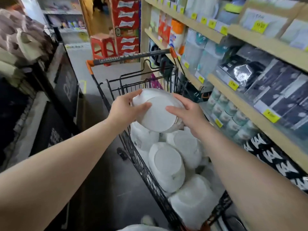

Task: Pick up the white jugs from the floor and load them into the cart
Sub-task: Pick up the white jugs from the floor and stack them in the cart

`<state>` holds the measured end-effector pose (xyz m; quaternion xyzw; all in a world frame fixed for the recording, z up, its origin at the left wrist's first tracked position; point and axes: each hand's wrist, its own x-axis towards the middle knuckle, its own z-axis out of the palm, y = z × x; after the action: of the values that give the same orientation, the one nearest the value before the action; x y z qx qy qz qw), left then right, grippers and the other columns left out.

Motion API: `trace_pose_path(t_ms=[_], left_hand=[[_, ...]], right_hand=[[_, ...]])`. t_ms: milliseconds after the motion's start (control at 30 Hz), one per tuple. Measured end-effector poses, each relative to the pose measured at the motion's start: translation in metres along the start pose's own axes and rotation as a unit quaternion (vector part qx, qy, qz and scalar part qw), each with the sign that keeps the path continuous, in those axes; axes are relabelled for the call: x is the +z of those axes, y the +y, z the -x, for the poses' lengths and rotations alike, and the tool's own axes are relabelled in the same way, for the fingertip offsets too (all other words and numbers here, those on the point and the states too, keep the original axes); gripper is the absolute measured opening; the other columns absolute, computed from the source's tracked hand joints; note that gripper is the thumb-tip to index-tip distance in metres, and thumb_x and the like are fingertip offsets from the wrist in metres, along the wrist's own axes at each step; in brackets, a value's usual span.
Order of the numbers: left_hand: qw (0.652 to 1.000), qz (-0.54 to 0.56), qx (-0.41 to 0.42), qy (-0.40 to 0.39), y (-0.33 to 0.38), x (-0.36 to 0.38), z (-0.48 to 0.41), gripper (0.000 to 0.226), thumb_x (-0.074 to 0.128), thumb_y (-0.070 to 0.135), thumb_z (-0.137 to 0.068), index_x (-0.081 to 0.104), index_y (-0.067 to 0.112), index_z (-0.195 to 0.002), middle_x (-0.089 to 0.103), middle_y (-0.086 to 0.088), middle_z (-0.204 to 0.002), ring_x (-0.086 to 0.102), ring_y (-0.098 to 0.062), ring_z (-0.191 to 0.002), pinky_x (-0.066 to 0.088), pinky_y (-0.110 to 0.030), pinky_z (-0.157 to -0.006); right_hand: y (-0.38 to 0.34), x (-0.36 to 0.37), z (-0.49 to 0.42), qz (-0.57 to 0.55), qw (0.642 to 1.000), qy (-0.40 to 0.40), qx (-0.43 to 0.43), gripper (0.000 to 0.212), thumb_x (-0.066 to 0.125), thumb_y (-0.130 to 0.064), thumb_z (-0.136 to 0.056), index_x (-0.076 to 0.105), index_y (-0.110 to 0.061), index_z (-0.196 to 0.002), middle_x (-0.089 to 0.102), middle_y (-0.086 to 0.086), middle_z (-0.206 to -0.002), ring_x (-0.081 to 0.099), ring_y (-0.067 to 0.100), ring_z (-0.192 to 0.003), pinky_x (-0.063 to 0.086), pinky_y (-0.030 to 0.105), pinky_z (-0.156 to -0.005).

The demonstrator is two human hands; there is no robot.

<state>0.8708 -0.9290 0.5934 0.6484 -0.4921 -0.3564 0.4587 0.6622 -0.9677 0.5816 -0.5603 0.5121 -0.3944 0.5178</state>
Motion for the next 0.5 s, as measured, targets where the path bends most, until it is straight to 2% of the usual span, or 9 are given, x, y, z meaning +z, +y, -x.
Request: trace_pose_path(t_ms=[100, 200, 267, 400, 500], left_hand=[[0.999, 0.015, -0.017, -0.035, 0.003, 0.019, -0.056, 0.065, 0.081, 0.041, -0.074, 0.056, 0.034, -0.134, 0.058, 0.001, -0.133, 0.061, -0.024, -0.112, 0.061, -0.043, -0.076], [0.997, -0.005, -0.019, -0.075, 0.003, 0.043, -0.113, 0.064, 0.079, 0.044, -0.076, 0.055, 0.036, -0.134, 0.057, 0.001, -0.133, 0.062, -0.023, -0.111, 0.06, -0.041, -0.081], [0.994, -0.025, -0.011, -0.104, -0.001, 0.06, -0.152, 0.062, 0.078, 0.047, -0.076, 0.055, 0.039, -0.133, 0.057, 0.002, -0.134, 0.063, -0.023, -0.11, 0.058, -0.043, -0.086], [0.984, -0.079, 0.021, -0.159, -0.009, 0.092, -0.225, 0.057, 0.074, 0.053, -0.077, 0.057, 0.041, -0.13, 0.06, 0.004, -0.133, 0.065, -0.018, -0.105, 0.057, -0.039, -0.087], [0.97, -0.122, 0.045, -0.205, -0.009, 0.111, -0.27, 0.053, 0.071, 0.049, -0.081, 0.056, 0.04, -0.132, 0.058, 0.005, -0.13, 0.067, -0.016, -0.097, 0.056, -0.031, -0.084]], right_hand=[[-0.001, -0.013, -0.043, 0.004, 1.0, 0.022, 0.021, 0.066, 0.085, -0.035, -0.066, 0.061, -0.038, -0.127, 0.065, -0.009, -0.123, 0.065, 0.013, -0.108, 0.052, 0.043, -0.097], [0.001, -0.026, -0.081, 0.016, 0.997, 0.058, 0.04, 0.056, 0.084, -0.038, -0.065, 0.062, -0.047, -0.115, 0.065, -0.013, -0.117, 0.065, 0.013, -0.105, 0.054, 0.04, -0.095], [0.008, -0.033, -0.107, 0.02, 0.994, 0.087, 0.064, 0.054, 0.083, -0.036, -0.07, 0.061, -0.044, -0.118, 0.064, -0.013, -0.114, 0.065, 0.015, -0.105, 0.055, 0.038, -0.092], [0.022, -0.038, -0.157, 0.031, 0.98, 0.162, 0.107, 0.079, 0.078, -0.059, -0.053, 0.059, -0.042, -0.127, 0.061, -0.009, -0.126, 0.062, 0.016, -0.11, 0.053, 0.041, -0.095], [0.034, -0.04, -0.191, 0.028, 0.966, 0.207, 0.154, 0.087, 0.074, -0.071, -0.047, 0.057, -0.044, -0.127, 0.061, -0.01, -0.128, 0.061, 0.016, -0.111, 0.054, 0.043, -0.094]])
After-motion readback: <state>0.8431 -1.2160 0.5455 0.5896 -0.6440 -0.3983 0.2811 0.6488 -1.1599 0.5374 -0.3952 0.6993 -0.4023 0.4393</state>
